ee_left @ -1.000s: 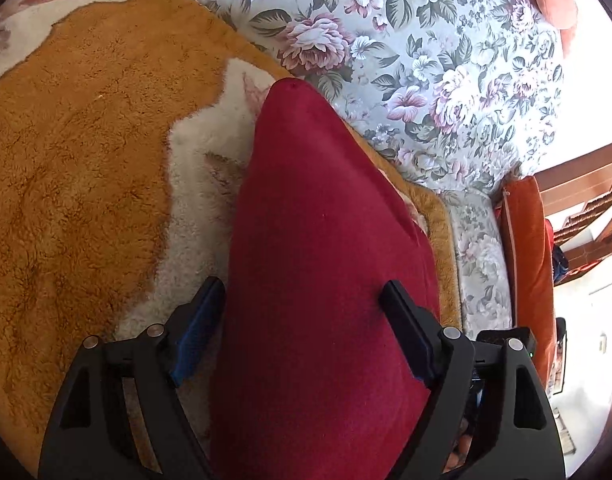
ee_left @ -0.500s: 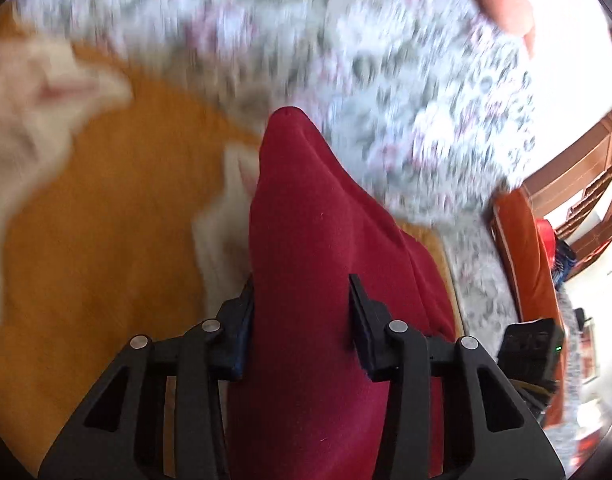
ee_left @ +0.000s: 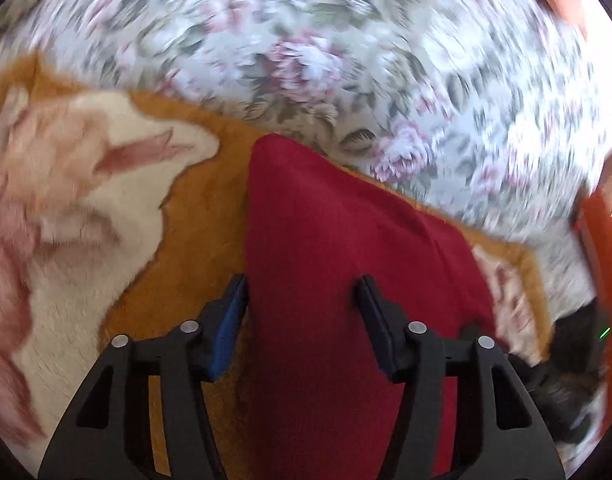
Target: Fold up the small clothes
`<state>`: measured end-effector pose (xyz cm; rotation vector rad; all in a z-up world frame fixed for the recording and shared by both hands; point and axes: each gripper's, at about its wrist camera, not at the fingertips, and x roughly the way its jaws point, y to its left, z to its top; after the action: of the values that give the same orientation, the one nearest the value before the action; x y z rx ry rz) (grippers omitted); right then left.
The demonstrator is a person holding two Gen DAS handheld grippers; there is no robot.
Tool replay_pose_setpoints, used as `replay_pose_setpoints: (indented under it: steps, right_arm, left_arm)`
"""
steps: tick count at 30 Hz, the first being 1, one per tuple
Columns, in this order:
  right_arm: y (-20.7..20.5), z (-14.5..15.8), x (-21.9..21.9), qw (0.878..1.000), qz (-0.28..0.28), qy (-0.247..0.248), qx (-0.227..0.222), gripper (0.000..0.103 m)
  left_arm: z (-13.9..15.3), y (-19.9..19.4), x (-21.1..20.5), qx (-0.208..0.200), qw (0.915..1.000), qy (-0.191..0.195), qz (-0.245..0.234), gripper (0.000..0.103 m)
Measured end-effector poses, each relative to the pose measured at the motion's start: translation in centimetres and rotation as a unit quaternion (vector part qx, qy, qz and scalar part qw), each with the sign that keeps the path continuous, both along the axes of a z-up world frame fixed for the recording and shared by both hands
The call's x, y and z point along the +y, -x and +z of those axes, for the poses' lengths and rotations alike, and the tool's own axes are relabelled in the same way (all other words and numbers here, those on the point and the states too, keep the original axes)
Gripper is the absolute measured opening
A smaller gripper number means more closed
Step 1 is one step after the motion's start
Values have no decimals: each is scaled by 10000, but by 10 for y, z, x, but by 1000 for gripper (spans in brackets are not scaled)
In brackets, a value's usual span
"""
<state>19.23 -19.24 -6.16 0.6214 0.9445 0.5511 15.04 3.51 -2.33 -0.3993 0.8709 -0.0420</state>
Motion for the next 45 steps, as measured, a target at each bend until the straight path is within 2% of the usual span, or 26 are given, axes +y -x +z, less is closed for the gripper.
replay_pose_setpoints:
  steps: [1, 3, 5, 7, 8, 10, 12, 13, 14, 15, 16, 17, 18, 19, 20, 23, 26, 27, 29, 36, 41, 43, 45]
  right_arm:
    - [3, 1, -1, 9999, 3, 94, -82, 47]
    - [13, 11, 1, 9984, -13, 492, -290, 47]
    - [29, 34, 11, 9894, -35, 1170, -864, 47]
    - [57, 63, 29, 9638, -10, 1994, -1770, 47]
    - [73, 73, 39, 9498, 115, 2247, -2175, 47]
    - [98, 85, 62, 9263, 465, 2591, -2697, 47]
    - [112, 84, 82, 9069, 823, 2921, -2922, 46]
    - [110, 75, 90, 9030, 1057, 3113, -2766, 46]
    - [105, 66, 95, 9025, 1201, 3235, -2576, 44]
    - [94, 47, 99, 9030, 1382, 3455, -2150, 44]
    - [89, 36, 98, 9045, 1436, 3520, -1931, 45]
    - [88, 36, 92, 9101, 1389, 3341, -2018, 45]
    - [85, 36, 89, 9157, 1400, 3214, -1966, 46]
    - [84, 36, 85, 9215, 1377, 3079, -1925, 46]
    - [84, 36, 82, 9241, 1364, 3003, -1930, 46]
    - [88, 36, 87, 9195, 1406, 3038, -2059, 48]
    - [89, 36, 90, 9139, 1500, 3127, -2111, 58]
    - [94, 36, 92, 9101, 1531, 3190, -2158, 61]
    - [94, 35, 95, 9049, 1525, 3302, -2211, 61]
    - [96, 35, 89, 9075, 1507, 3167, -2310, 61]
    - [98, 35, 93, 9039, 1523, 3254, -2321, 61]
    - [99, 37, 95, 8989, 1572, 3348, -2349, 61]
    - [104, 42, 96, 8882, 1598, 3539, -2457, 60]
  left_arm:
    - [1, -1, -6, -17, 9998, -167, -45, 58]
    - [3, 0, -9, -54, 9996, -248, -76, 58]
    - [5, 5, -3, -57, 9999, -135, 16, 58]
    - [13, 13, 4, -192, 9996, -63, 197, 58]
    - [19, 18, 6, -303, 9990, -106, 297, 58]
    - [32, 32, 7, -597, 9971, -260, 383, 58]
    - [41, 44, 6, -836, 9956, -297, 290, 58]
    - [43, 48, 2, -922, 9951, -314, 173, 58]
    - [43, 49, -4, -927, 9952, -329, 1, 58]
    - [39, 46, -10, -846, 9956, -365, -194, 58]
    - [29, 40, -19, -617, 9964, -424, -399, 58]
    - [15, 31, -27, -242, 9967, -531, -559, 59]
    - [6, 24, -34, -25, 9951, -793, -581, 63]
    - [1, 21, -36, 20, 9943, -894, -586, 65]
    - [0, 19, -33, 52, 9957, -744, -555, 66]
    - [-5, 15, -17, 232, 9985, -219, -443, 74]
    - [-15, 11, -5, 495, 9977, 346, -301, 81]
    - [-17, 11, -2, 525, 9971, 474, -271, 81]
    - [-15, 12, -4, 513, 9973, 445, -275, 83]
    - [-14, 12, -8, 505, 9976, 388, -276, 86]
    - [-14, 13, -6, 506, 9975, 398, -281, 86]
    - [-14, 12, -5, 502, 9975, 406, -280, 86]
    - [-11, 13, -4, 467, 9978, 392, -244, 86]
